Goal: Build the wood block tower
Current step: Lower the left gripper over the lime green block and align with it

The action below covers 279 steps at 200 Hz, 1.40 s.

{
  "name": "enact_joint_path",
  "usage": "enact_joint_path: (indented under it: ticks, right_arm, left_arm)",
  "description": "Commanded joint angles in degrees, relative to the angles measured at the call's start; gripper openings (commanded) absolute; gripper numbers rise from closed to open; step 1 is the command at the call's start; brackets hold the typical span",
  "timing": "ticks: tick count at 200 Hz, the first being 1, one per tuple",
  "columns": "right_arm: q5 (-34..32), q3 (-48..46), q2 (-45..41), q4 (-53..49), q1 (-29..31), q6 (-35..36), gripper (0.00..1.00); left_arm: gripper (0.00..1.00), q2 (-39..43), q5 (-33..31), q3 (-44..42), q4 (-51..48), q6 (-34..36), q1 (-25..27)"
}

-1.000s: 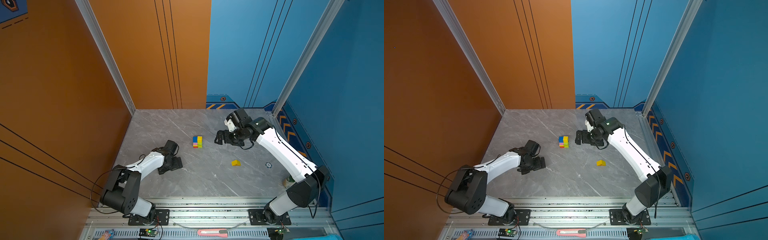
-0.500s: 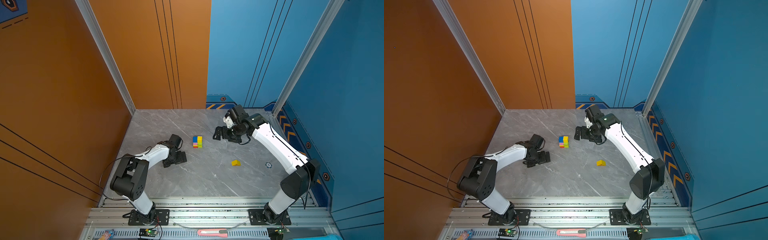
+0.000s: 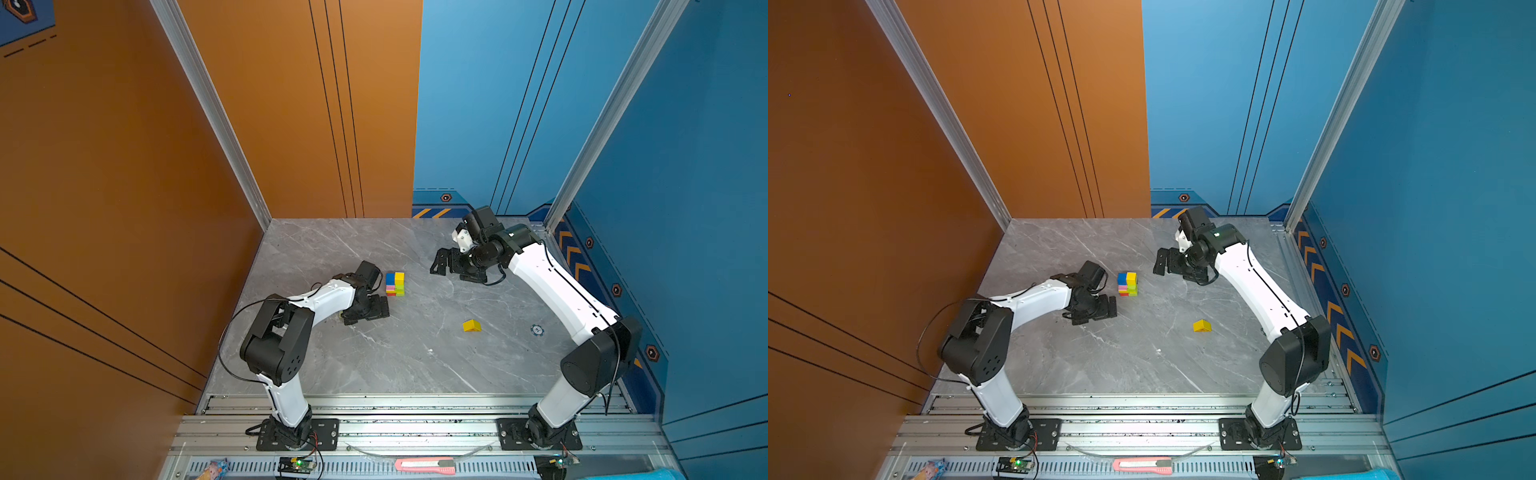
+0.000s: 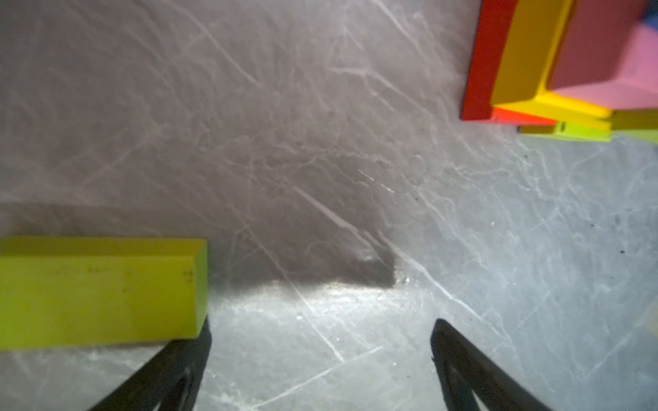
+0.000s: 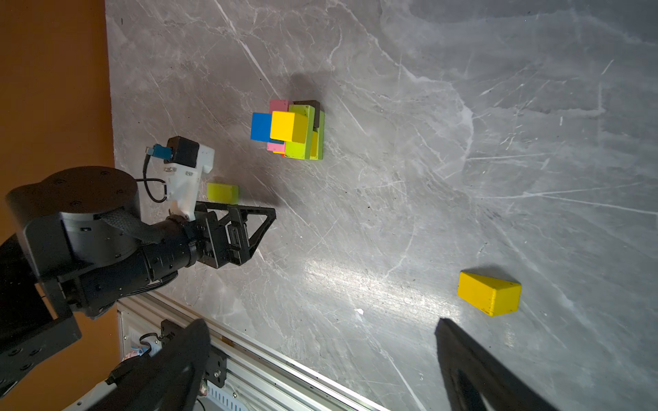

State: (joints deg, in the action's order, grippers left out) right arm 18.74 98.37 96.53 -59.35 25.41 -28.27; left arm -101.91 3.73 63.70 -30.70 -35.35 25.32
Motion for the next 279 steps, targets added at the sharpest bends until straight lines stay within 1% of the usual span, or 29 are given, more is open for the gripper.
enact_joint_path:
  ticks: [1,21,41,58,67,75,94,126,155,204,242,279]
  right_arm:
    - [1.1,-1.5,-2.6,-0.3,-0.5,1.2,1.0]
    - [0.7,-1.7,-3.6,-0.5,-0.5,1.1,1.0]
    - [0.0,-1.9,-4.5,-0.5,-0.5,1.0,1.0]
    - [-0.1,-1.9,-4.9,-0.5,-0.5,1.0,1.0]
    - [-0.3,-1.7,-5.0,-0.5,-0.4,1.1,1.0]
    - [-0.5,-1.2,-4.9,-0.6,-0.2,1.2,1.0]
    - [-2.2,1.3,-3.6,-1.8,0.9,1.3,1.0]
    - [-4.8,7.3,-0.5,-4.4,4.8,2.3,1.0]
    - [-4.9,9.7,2.2,-4.5,6.9,2.1,1.0]
    - [-4.1,14.0,5.0,-4.5,7.1,1.6,1.0]
    - [-3.1,14.6,6.5,-4.8,6.8,1.5,1.0]
    - [-2.5,15.1,7.6,-5.1,6.0,1.5,1.0]
  left_arm:
    - [0.98,-0.9,1.6,2.4,-3.1,1.2,0.4]
    - [0.98,1.9,0.5,4.2,-7.6,1.8,2.0]
    - [0.98,6.0,-5.6,5.6,-12.5,3.2,3.5]
    - [0.98,8.0,-12.6,6.2,-16.9,2.7,2.4]
    - [0.98,9.0,-14.7,5.6,-17.8,2.0,1.2]
    - [0.98,9.9,-15.3,4.8,-17.9,0.9,-0.2]
    - [0.98,11.3,-15.8,2.8,-17.5,-1.2,-2.7]
    - [0.98,10.2,-15.8,2.5,-16.2,-0.6,-3.3]
    - [0.98,8.4,-13.2,1.6,-12.6,-0.5,-3.9]
    - [0.98,4.2,-12.1,1.4,-10.3,0.7,-4.8]
    - [1.0,1.8,-11.0,1.6,-9.1,2.2,-6.3]
    - [0.98,0.2,-9.5,2.0,-8.4,4.7,-7.4]
